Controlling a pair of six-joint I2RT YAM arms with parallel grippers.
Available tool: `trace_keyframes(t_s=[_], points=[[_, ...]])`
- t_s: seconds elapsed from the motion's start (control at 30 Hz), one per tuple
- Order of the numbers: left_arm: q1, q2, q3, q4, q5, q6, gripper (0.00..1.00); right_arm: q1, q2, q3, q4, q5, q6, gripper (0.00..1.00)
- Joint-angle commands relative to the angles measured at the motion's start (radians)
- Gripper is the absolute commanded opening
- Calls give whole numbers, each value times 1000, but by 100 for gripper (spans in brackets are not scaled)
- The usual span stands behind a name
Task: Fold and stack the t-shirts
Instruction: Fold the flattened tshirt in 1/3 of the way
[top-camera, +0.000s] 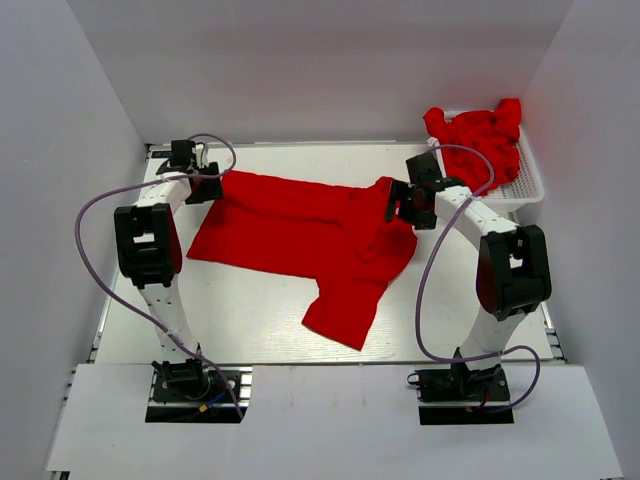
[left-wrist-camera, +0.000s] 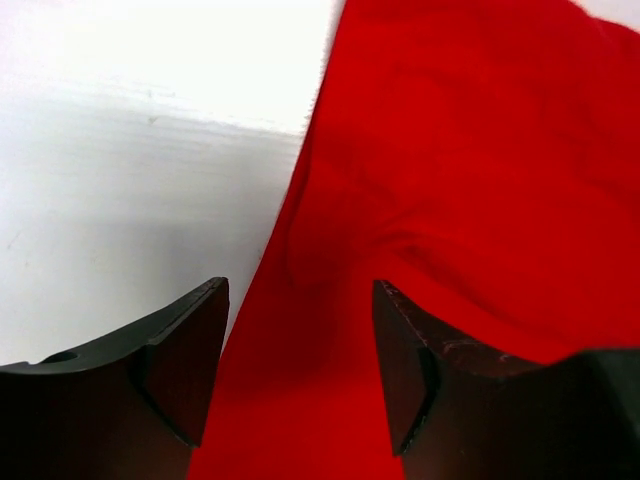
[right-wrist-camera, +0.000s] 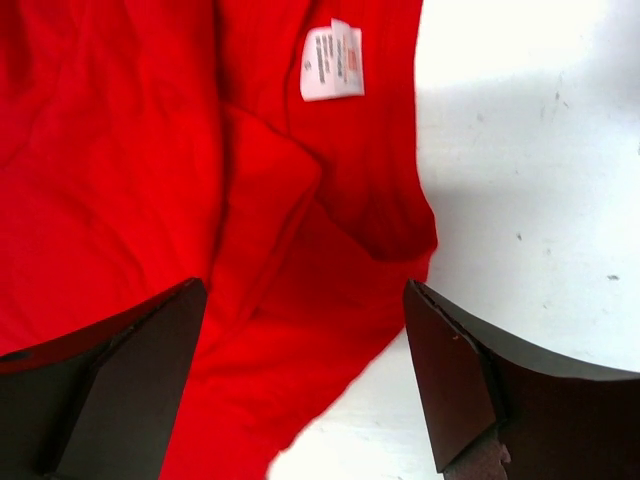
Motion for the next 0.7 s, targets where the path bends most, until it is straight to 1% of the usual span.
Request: trace_keyframes(t_s=[0.0, 0.13, 0.2, 0.27, 0.37, 0.4, 0.53, 0.57, 0.63, 0.67], points=[[-2, -26, -11, 79, 43, 29, 69, -4, -23, -18, 95, 13, 48, 85], [-2, -17, -32, 145, 55, 52, 69, -7, -37, -47, 132, 12, 48, 85], [-2, 14, -12, 145, 46, 61, 69, -4, -34, -53, 137, 13, 51, 85], [-2, 43, 29, 103, 46, 61, 66, -2, -39, -59, 146, 13, 49, 85], [-2, 68, 42, 94, 35, 72, 65, -4, -43, -64, 155, 15, 48, 85], [-2, 68, 42, 106, 46, 72, 61, -7, -42, -62, 154, 4, 51, 85], [-2, 68, 6, 126, 64, 72, 53, -4, -22, -45, 157, -37, 34, 85], [-2, 58, 6, 126, 64, 72, 51, -4, -22, -42, 155, -59, 17, 90], [-2, 58, 6, 126, 75, 72, 47, 1, -17, -36, 148, -79, 5, 90], [-2, 58, 6, 126, 75, 72, 47, 4, -19, -36, 148, -82, -8, 90]])
